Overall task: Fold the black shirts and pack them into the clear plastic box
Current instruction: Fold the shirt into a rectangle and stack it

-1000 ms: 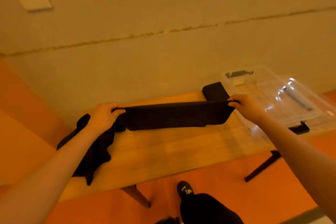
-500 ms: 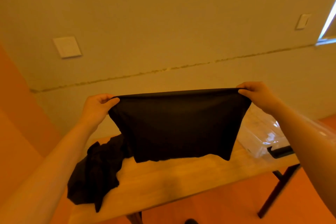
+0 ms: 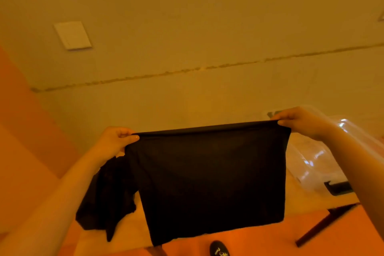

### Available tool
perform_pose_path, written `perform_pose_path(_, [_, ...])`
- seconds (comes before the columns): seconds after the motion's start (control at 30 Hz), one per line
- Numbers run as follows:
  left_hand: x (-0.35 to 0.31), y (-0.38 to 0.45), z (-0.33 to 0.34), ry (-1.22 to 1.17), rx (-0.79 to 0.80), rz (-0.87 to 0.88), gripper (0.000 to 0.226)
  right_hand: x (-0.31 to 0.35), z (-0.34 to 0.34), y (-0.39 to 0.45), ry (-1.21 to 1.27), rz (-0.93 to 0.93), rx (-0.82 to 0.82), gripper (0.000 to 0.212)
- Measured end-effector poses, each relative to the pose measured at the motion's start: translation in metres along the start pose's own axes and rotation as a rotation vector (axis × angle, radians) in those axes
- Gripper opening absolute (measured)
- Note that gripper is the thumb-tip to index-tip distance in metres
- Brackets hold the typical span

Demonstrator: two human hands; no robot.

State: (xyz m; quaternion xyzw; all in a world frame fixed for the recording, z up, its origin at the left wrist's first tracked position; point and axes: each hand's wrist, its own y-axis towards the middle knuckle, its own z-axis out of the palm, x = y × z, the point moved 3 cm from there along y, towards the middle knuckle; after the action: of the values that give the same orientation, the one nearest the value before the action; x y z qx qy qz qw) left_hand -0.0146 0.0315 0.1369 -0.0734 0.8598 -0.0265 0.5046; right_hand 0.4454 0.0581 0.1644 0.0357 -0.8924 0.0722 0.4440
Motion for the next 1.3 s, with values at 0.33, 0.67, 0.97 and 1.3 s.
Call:
perform_pose_path(0.33, [0.104,0.194,0.079,0.188,0.045,-0.341,0.012,-0.116,0.087,0.249,-0.371,0.195,0.327,0.027])
perform_pose_path(0.67, [0.141,0.113,0.21,0.862,0.045,0.148,0.048,-0.159,0.191,0.192,-0.545,-0.012,0.227,0.052])
perform_pose_path(0.97, [0.213,0.016,0.227,0.927,0.094,-0.028,0.062,-0.234,0.195,0.102,-0.786,0.031,0.301,0.058])
perform_pose_path(1.3, [0.214,-0.002,0.231,0.938,0.096,-0.069,0.063,-0.229,0.217,0.059,-0.859,-0.165,0.291,0.057])
